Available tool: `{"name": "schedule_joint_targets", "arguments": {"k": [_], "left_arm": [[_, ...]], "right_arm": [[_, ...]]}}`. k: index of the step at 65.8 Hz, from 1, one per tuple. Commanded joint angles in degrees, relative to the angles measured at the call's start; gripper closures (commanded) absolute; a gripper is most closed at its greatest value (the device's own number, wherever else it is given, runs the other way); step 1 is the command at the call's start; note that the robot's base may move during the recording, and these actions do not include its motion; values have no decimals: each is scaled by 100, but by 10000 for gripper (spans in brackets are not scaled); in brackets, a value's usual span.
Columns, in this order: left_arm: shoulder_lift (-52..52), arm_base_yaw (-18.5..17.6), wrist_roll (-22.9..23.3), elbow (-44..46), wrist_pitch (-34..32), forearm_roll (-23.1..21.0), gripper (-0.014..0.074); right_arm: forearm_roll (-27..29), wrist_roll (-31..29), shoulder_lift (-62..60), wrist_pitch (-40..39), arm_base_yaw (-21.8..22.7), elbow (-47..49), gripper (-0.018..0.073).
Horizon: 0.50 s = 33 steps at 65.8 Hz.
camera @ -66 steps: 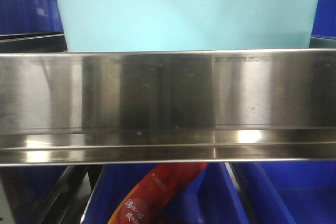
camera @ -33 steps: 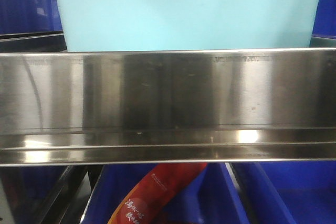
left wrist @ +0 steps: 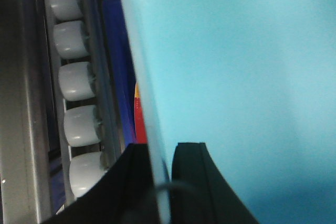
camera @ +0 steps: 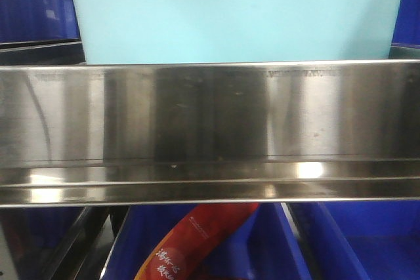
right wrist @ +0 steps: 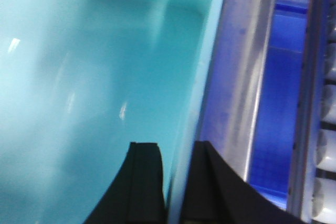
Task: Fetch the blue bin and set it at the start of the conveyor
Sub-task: 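Lift the teal bin with both grippers and pull it off the shelf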
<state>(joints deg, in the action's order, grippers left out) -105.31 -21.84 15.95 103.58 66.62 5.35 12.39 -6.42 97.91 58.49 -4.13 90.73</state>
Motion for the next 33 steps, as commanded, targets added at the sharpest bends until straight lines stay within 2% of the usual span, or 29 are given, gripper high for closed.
{"name": "schedule_joint_targets", "arguments": {"k": [1, 14, 33], "left_arm": [[36, 15, -31, 30, -11, 130, 708], [369, -35, -31, 49, 70, 128, 708], [1641, -231, -31, 49, -137, 143, 708]], "right_arm": [[-62, -103, -75, -141, 6, 59, 711], [-62, -103, -488, -154, 6, 59, 711], [-62, -103, -1802, -365, 6, 59, 711]]}}
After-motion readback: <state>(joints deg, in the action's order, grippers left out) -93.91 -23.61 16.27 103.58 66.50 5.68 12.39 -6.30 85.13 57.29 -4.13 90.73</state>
